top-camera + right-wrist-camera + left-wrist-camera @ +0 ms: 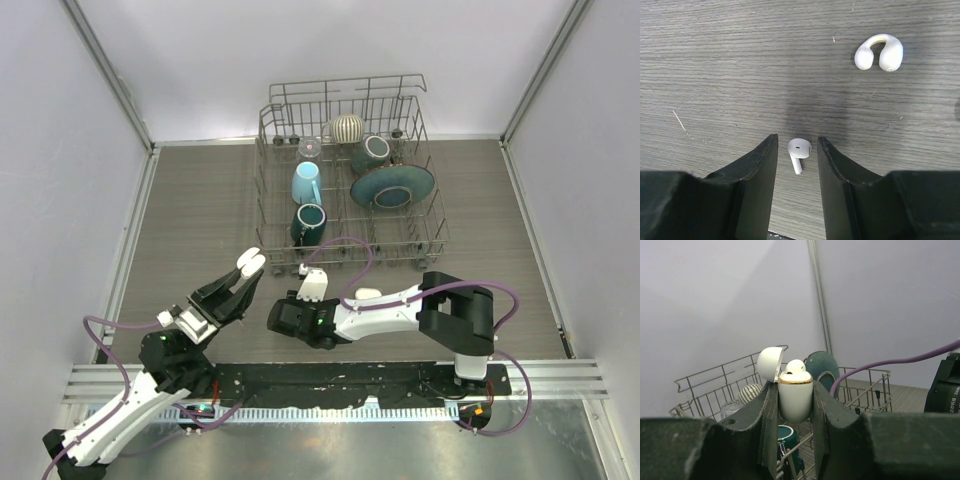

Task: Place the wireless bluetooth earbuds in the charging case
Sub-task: Pick up the earbud from the center of the board, then place the earbud in the charging case.

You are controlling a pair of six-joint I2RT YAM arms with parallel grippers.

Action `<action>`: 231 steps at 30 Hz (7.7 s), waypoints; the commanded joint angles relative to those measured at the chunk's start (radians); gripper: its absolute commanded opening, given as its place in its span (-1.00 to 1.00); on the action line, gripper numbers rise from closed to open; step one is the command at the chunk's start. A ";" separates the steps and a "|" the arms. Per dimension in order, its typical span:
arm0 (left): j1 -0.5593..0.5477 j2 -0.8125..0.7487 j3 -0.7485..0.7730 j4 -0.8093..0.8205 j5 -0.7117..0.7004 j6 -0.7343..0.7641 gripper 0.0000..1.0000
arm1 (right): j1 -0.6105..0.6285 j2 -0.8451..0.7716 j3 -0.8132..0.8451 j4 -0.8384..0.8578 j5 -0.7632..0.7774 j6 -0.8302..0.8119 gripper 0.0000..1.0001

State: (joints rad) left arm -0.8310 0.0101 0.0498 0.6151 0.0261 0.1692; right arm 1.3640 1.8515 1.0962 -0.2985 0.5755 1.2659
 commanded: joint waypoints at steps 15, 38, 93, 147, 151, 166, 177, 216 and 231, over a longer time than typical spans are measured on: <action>0.000 -0.052 -0.036 0.029 -0.017 0.009 -1.00 | 0.001 0.043 0.054 -0.045 0.027 0.032 -0.24; 0.000 -0.053 -0.034 0.035 -0.017 0.004 -1.00 | 0.010 0.087 0.103 -0.134 0.063 -0.031 -0.29; 0.000 -0.050 -0.030 0.032 -0.017 -0.005 -1.00 | 0.027 0.074 0.057 -0.123 0.001 -0.203 -0.26; 0.000 -0.047 -0.015 0.011 -0.017 0.001 -1.00 | 0.047 -0.333 -0.229 0.182 0.248 -0.313 -0.99; 0.000 -0.045 -0.016 0.012 -0.017 -0.003 -1.00 | 0.049 -0.449 -0.294 0.322 0.322 -0.384 -0.99; 0.000 0.028 -0.027 0.071 -0.009 -0.026 -1.00 | 0.050 -0.807 -0.616 1.230 0.325 -0.836 -0.98; 0.000 0.082 -0.027 0.126 0.052 -0.030 -1.00 | 0.057 -0.618 -0.536 1.707 0.072 -1.097 -0.98; 0.000 0.156 -0.030 0.196 0.126 -0.077 -1.00 | 0.060 -0.388 -0.311 1.906 -0.117 -1.254 -0.99; 0.000 0.157 -0.036 0.327 0.144 -0.148 -1.00 | 0.058 -0.337 -0.314 1.954 -0.103 -1.249 -0.99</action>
State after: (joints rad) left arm -0.8299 0.1654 0.0422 0.7792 0.1413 0.0574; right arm 1.4231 1.4933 0.7589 1.3346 0.4507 0.0345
